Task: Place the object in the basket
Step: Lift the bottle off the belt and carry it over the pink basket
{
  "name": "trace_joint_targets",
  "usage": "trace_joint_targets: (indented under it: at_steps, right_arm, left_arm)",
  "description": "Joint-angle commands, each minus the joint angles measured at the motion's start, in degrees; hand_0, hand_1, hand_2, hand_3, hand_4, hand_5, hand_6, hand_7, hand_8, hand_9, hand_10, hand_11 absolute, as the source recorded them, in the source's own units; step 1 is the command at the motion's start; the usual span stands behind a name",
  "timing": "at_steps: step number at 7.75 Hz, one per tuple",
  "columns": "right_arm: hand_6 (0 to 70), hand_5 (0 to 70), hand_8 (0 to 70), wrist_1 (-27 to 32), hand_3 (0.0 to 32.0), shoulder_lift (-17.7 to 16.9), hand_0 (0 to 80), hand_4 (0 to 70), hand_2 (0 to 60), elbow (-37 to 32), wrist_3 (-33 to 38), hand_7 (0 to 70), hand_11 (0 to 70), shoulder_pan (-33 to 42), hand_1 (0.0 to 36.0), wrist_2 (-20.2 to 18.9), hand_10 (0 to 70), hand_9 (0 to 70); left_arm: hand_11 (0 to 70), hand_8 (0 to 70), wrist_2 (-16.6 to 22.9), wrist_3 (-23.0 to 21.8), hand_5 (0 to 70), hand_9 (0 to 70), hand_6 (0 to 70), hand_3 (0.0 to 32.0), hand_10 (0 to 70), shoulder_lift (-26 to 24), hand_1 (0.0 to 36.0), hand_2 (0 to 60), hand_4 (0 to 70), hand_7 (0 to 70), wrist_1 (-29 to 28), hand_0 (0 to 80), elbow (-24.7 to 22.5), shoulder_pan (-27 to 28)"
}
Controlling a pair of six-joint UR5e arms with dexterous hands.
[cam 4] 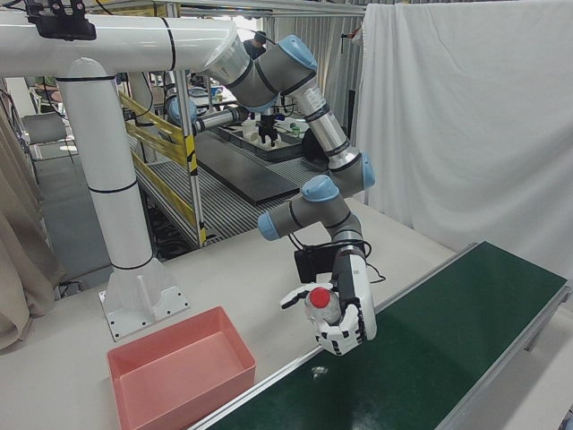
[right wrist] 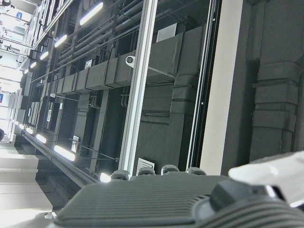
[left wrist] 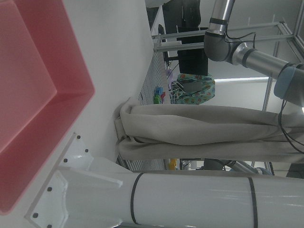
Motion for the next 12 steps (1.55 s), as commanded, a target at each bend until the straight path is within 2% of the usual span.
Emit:
trace_joint_targets:
  at_steps: [1, 2, 3, 4, 5, 6, 7, 8, 10, 11, 12]
  right_arm:
    - [0.0, 0.0, 0.0, 0.0, 0.0, 0.0, 0.0, 0.0, 0.0, 0.0, 0.0, 0.0, 0.0, 0.0, 0.0, 0.0, 0.0, 0.0]
    - [0.0, 0.0, 0.0, 0.0, 0.0, 0.0, 0.0, 0.0, 0.0, 0.0, 0.0, 0.0, 0.0, 0.0, 0.0, 0.0, 0.0, 0.0]
    - [0.0, 0.0, 0.0, -0.1, 0.0, 0.0, 0.0, 0.0, 0.0, 0.0, 0.0, 0.0, 0.0, 0.0, 0.0, 0.0, 0.0, 0.0]
    - [0.0, 0.0, 0.0, 0.0, 0.0, 0.0, 0.0, 0.0, 0.0, 0.0, 0.0, 0.0, 0.0, 0.0, 0.0, 0.0, 0.0, 0.0]
    - [0.0, 0.0, 0.0, 0.0, 0.0, 0.0, 0.0, 0.0, 0.0, 0.0, 0.0, 0.0, 0.0, 0.0, 0.0, 0.0, 0.0, 0.0]
    - [0.0, 0.0, 0.0, 0.0, 0.0, 0.0, 0.0, 0.0, 0.0, 0.0, 0.0, 0.0, 0.0, 0.0, 0.0, 0.0, 0.0, 0.0]
    - [0.0, 0.0, 0.0, 0.0, 0.0, 0.0, 0.0, 0.0, 0.0, 0.0, 0.0, 0.0, 0.0, 0.0, 0.0, 0.0, 0.0, 0.0]
    - [0.0, 0.0, 0.0, 0.0, 0.0, 0.0, 0.0, 0.0, 0.0, 0.0, 0.0, 0.0, 0.0, 0.0, 0.0, 0.0, 0.0, 0.0]
    - [0.0, 0.0, 0.0, 0.0, 0.0, 0.0, 0.0, 0.0, 0.0, 0.0, 0.0, 0.0, 0.0, 0.0, 0.0, 0.0, 0.0, 0.0]
    - [0.0, 0.0, 0.0, 0.0, 0.0, 0.0, 0.0, 0.0, 0.0, 0.0, 0.0, 0.0, 0.0, 0.0, 0.0, 0.0, 0.0, 0.0]
    - [0.0, 0.0, 0.0, 0.0, 0.0, 0.0, 0.0, 0.0, 0.0, 0.0, 0.0, 0.0, 0.0, 0.0, 0.0, 0.0, 0.0, 0.0]
  left_arm:
    - [70.0, 70.0, -0.8, 3.2, 70.0, 70.0, 69.2, 0.0, 70.0, 0.1, 27.7, 4.2, 18.4, 70.0, 11.6, 80.0, -13.1, 5.6]
    - [70.0, 70.0, -1.5, 3.7, 70.0, 70.0, 67.0, 0.0, 70.0, 0.1, 27.6, 0.4, 16.7, 70.0, 12.7, 80.0, -13.9, 8.0]
    - [70.0, 70.0, -4.2, 5.4, 70.0, 70.0, 62.3, 0.0, 70.0, 0.1, 28.5, 0.0, 13.3, 70.0, 16.3, 80.0, -17.7, 11.8]
    - [70.0, 70.0, -9.2, 7.7, 70.0, 70.0, 60.1, 0.0, 70.0, 0.1, 28.6, 0.0, 12.0, 70.0, 20.4, 80.0, -22.5, 16.1]
    - [70.0, 70.0, -14.5, 9.1, 70.0, 70.0, 58.9, 0.0, 70.0, 0.1, 25.4, 0.0, 12.1, 70.0, 22.6, 80.0, -26.5, 20.8]
    - [70.0, 70.0, -18.7, 9.9, 70.0, 70.0, 59.1, 0.0, 70.0, 0.1, 20.0, 0.0, 15.3, 70.0, 23.3, 80.0, -27.9, 25.1]
    - [70.0, 70.0, -22.1, 10.8, 70.0, 70.0, 57.2, 0.0, 70.0, -0.5, 17.3, 0.0, 13.5, 70.0, 24.0, 80.0, -28.4, 28.4]
    - [70.0, 70.0, -23.9, 11.1, 70.0, 70.0, 56.0, 0.0, 70.0, 0.0, 17.5, 0.0, 13.1, 70.0, 24.8, 80.0, -29.9, 29.2]
    - [70.0, 70.0, -24.0, 11.5, 70.0, 70.0, 51.1, 0.0, 69.4, 0.0, 14.9, 0.0, 11.6, 70.0, 26.0, 80.0, -30.5, 29.1]
    - [70.0, 58.8, -24.0, 11.9, 70.0, 70.0, 35.7, 0.0, 55.2, 0.1, 3.1, 0.0, 10.6, 59.4, 26.1, 60.4, -31.9, 28.7]
    - [57.8, 39.8, -24.0, 12.8, 70.0, 49.3, 20.1, 0.0, 41.1, 0.1, 0.0, 0.0, 11.5, 35.1, 27.1, 47.9, -32.4, 28.7]
